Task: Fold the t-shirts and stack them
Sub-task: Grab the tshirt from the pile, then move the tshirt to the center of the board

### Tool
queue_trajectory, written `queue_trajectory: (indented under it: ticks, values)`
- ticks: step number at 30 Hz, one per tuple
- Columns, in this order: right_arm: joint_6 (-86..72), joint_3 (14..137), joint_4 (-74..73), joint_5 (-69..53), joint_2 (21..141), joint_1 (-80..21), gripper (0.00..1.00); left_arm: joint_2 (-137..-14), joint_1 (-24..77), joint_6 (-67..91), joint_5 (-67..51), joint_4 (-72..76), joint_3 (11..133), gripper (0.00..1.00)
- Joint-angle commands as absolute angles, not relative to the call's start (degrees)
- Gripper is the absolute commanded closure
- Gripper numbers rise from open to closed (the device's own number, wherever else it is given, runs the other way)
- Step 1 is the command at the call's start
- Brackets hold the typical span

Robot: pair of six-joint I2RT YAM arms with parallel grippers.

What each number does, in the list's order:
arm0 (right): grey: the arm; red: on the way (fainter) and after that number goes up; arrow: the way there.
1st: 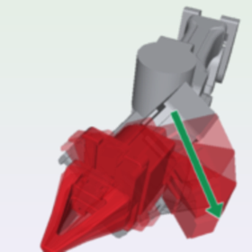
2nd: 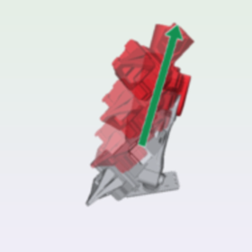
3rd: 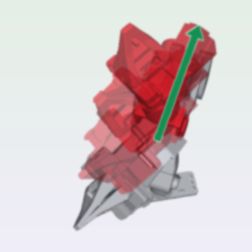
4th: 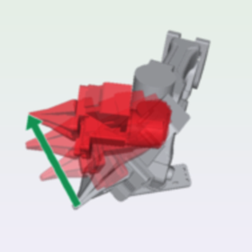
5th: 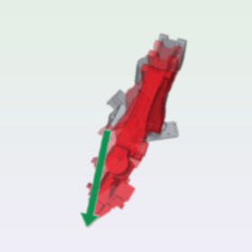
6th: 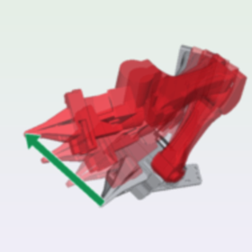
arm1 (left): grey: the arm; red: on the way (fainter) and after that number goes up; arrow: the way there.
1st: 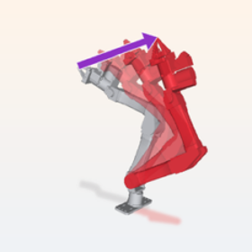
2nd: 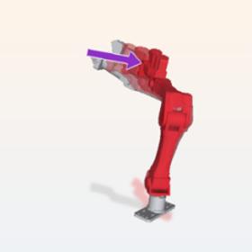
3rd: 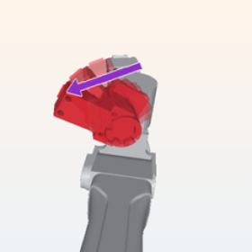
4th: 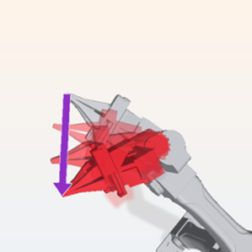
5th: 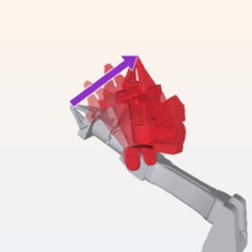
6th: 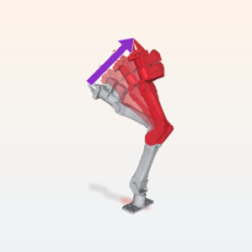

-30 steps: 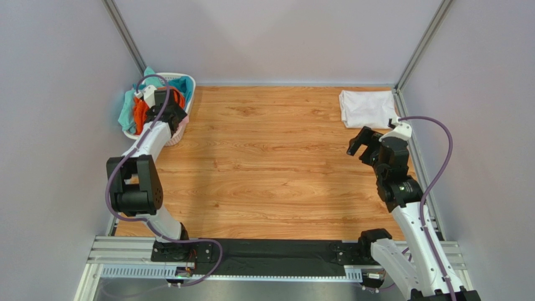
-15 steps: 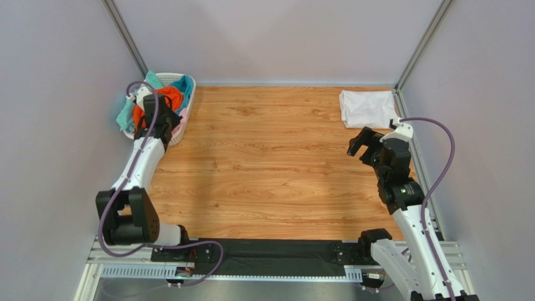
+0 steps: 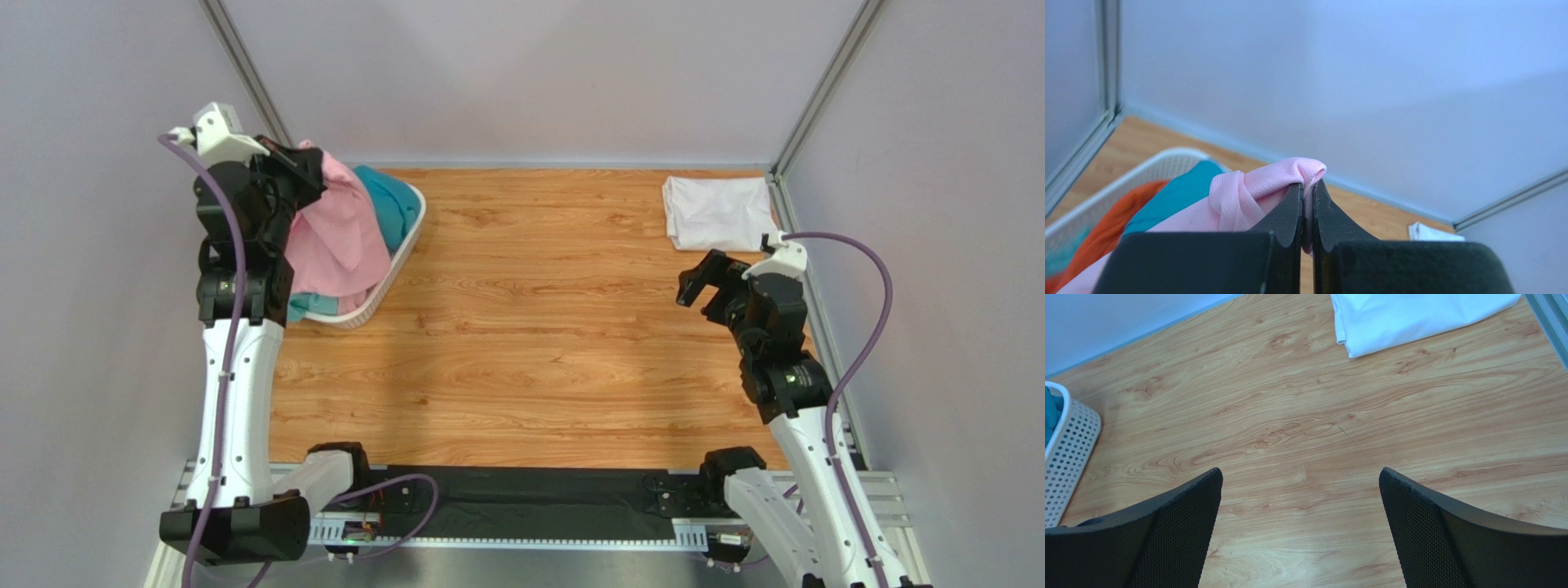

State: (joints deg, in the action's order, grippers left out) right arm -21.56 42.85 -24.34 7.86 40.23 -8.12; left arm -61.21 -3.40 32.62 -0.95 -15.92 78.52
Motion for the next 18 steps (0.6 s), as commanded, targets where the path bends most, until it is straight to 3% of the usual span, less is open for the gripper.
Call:
queue_trajectory:
  ticks: [1, 7, 18]
  values:
    - [-21.36, 43.42, -22.06, 6.94, 39.29, -8.26, 0.00, -60.55, -3.08, 29.71, -7.64, -11.34, 88.21, 1.00]
    - [-21.18, 43.24, -22.15, 6.94, 38.41, -8.17, 0.00, -65.12, -3.08, 29.62, -10.63, -13.27, 97.11, 1.00]
    - [-21.09, 43.33, -22.24, 7.29, 37.53, -8.17, 0.00, -68.38, -0.62, 30.85, -17.13, -11.86, 102.30, 1.00]
